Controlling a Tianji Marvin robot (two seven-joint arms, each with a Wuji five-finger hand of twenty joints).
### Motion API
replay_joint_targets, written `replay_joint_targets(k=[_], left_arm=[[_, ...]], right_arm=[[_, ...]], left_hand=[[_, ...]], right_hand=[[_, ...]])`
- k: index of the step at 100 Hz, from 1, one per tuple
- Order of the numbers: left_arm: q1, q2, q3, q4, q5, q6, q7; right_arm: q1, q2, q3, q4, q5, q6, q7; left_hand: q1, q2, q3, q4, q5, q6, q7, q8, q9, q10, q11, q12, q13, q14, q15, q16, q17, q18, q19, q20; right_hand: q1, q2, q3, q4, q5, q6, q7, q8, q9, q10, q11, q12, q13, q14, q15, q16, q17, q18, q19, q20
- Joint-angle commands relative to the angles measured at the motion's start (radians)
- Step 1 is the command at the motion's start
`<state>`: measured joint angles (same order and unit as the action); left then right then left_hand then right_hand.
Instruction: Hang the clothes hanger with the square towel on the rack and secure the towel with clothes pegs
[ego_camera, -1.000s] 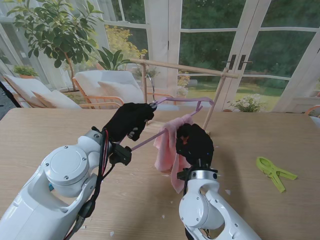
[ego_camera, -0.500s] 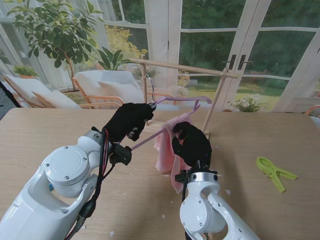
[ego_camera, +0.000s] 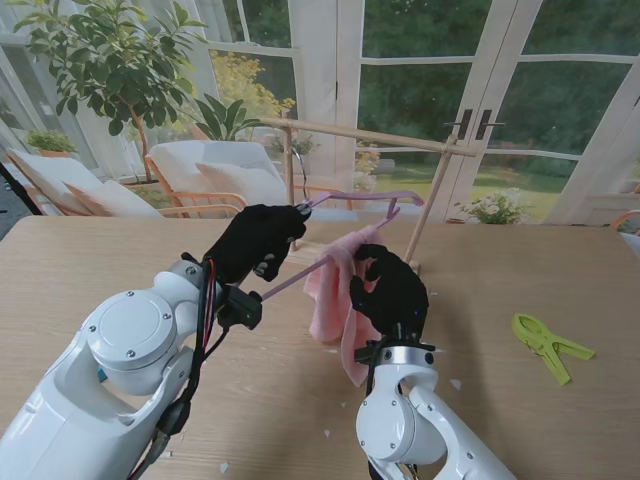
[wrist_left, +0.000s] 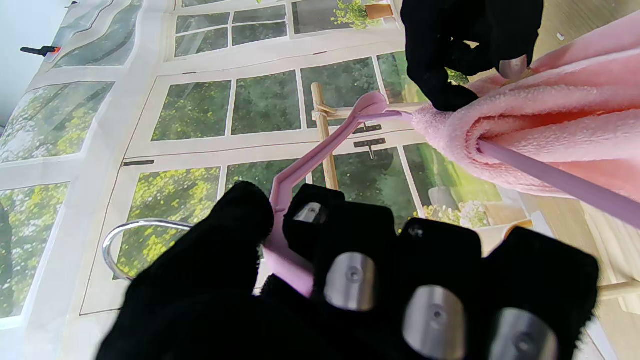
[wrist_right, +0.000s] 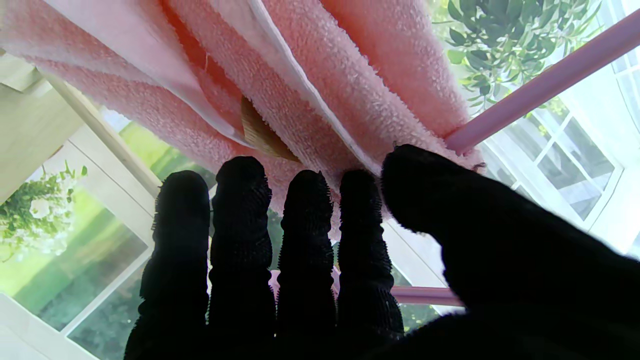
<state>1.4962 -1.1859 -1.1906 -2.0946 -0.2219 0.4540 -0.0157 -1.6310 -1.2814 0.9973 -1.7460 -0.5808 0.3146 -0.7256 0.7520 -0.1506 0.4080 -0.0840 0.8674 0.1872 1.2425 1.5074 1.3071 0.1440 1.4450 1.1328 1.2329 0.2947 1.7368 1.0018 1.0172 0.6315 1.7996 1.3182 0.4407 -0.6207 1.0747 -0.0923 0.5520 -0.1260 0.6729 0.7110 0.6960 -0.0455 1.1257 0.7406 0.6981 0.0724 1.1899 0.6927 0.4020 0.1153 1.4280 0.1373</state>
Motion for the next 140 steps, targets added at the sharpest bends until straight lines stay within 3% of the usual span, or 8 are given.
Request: replay_joint_targets(k=[1,21,35,64,77,94,112,140], left_arm=[[0.000,-0.005,-0.001,-0.015,-0.008,-0.001,-0.017],[0.004,-0.008,0.003,-0.023,-0.038,0.015,-0.016],[0.004,-0.008,0.003,-0.026,-0.047,0.018,-0.019],[0.005,-0.007,0.003,-0.028,-0.044,0.019,-0.018],[0.000,-0.009,0.003,-0.017,-0.029,0.014,-0.009],[-0.008,-0.012,0.008,0.000,-0.002,0.003,0.006],[-0.012,-0.012,0.024,0.015,0.046,-0.017,0.015],[-0.019,-0.013,0.048,0.024,0.088,-0.023,0.028]], right_arm=[[0.000,-0.011,-0.006,0.008,0.013,-0.010,0.014],[0.029,-0.032,-0.023,0.041,0.045,0.005,-0.024],[0.050,-0.050,-0.031,0.068,0.062,0.006,-0.069],[0.050,-0.055,-0.031,0.070,0.080,-0.025,-0.088],[0.032,-0.051,-0.026,0.046,0.080,-0.038,-0.082],[0.009,-0.041,-0.021,0.006,0.058,-0.043,-0.073],[-0.002,-0.036,-0.022,-0.034,0.036,-0.046,-0.073],[0.005,-0.029,-0.032,-0.071,-0.007,-0.035,-0.072]], left_hand=[[0.002,0.014,0.033,-0.010,0.064,0.042,0.030,0.043,0.040,-0.052,0.032,-0.002,0.029,-0.006,0.134,0.038,0.012,0.049,0.294,0.026],[0.003,0.012,0.033,-0.010,0.065,0.042,0.030,0.042,0.040,-0.052,0.032,-0.002,0.029,-0.005,0.134,0.038,0.012,0.049,0.294,0.026],[0.003,0.012,0.033,-0.010,0.066,0.042,0.030,0.042,0.040,-0.052,0.032,-0.002,0.029,-0.006,0.134,0.038,0.012,0.049,0.294,0.026],[0.000,0.011,0.035,-0.010,0.066,0.042,0.030,0.042,0.040,-0.052,0.032,-0.002,0.029,-0.007,0.134,0.038,0.012,0.049,0.294,0.026],[0.000,0.010,0.036,-0.010,0.065,0.042,0.030,0.042,0.040,-0.052,0.032,-0.002,0.029,-0.007,0.134,0.038,0.012,0.049,0.294,0.026],[0.000,0.010,0.037,-0.010,0.065,0.043,0.030,0.042,0.040,-0.052,0.032,-0.002,0.029,-0.004,0.134,0.038,0.012,0.049,0.294,0.026],[0.000,0.011,0.037,-0.010,0.065,0.043,0.029,0.042,0.040,-0.052,0.032,-0.002,0.029,-0.005,0.134,0.038,0.012,0.049,0.294,0.026],[0.000,0.011,0.036,-0.010,0.064,0.042,0.029,0.042,0.040,-0.052,0.032,-0.002,0.029,-0.006,0.134,0.037,0.012,0.048,0.294,0.025]], right_hand=[[-0.034,-0.027,-0.020,0.012,0.021,-0.039,-0.009,-0.022,-0.047,-0.023,0.003,0.017,-0.049,-0.024,0.004,0.015,-0.030,-0.023,0.011,0.628],[-0.045,-0.061,-0.053,-0.006,0.064,0.001,0.102,0.061,-0.226,0.002,0.000,0.062,-0.192,-0.034,-0.027,0.037,-0.088,-0.054,0.003,0.658],[0.033,-0.109,-0.036,-0.115,0.055,-0.075,0.334,0.113,-0.180,-0.032,0.027,0.084,-0.155,-0.041,-0.014,0.053,-0.072,-0.057,0.014,0.669],[0.138,-0.070,0.106,-0.037,0.206,-0.195,0.349,0.042,0.001,-0.022,-0.077,-0.029,-0.053,-0.029,-0.042,-0.003,-0.062,-0.050,0.015,0.664],[0.104,-0.067,0.138,-0.032,0.191,-0.134,0.354,0.080,0.084,-0.002,-0.118,-0.069,0.003,-0.017,-0.057,-0.025,-0.043,-0.032,-0.004,0.652],[0.087,-0.046,0.124,-0.030,0.155,-0.073,0.390,0.098,0.085,0.031,-0.088,-0.075,0.023,-0.014,-0.046,-0.028,-0.026,-0.013,-0.007,0.648],[0.080,-0.034,0.195,0.034,0.076,-0.062,0.474,0.250,0.181,0.033,-0.031,-0.068,0.123,-0.024,0.010,-0.019,0.035,0.002,0.035,0.655],[0.188,0.036,0.036,-0.014,0.049,-0.038,0.447,0.216,0.257,0.071,0.132,0.021,0.208,-0.045,0.208,0.072,0.091,0.001,0.137,0.656]])
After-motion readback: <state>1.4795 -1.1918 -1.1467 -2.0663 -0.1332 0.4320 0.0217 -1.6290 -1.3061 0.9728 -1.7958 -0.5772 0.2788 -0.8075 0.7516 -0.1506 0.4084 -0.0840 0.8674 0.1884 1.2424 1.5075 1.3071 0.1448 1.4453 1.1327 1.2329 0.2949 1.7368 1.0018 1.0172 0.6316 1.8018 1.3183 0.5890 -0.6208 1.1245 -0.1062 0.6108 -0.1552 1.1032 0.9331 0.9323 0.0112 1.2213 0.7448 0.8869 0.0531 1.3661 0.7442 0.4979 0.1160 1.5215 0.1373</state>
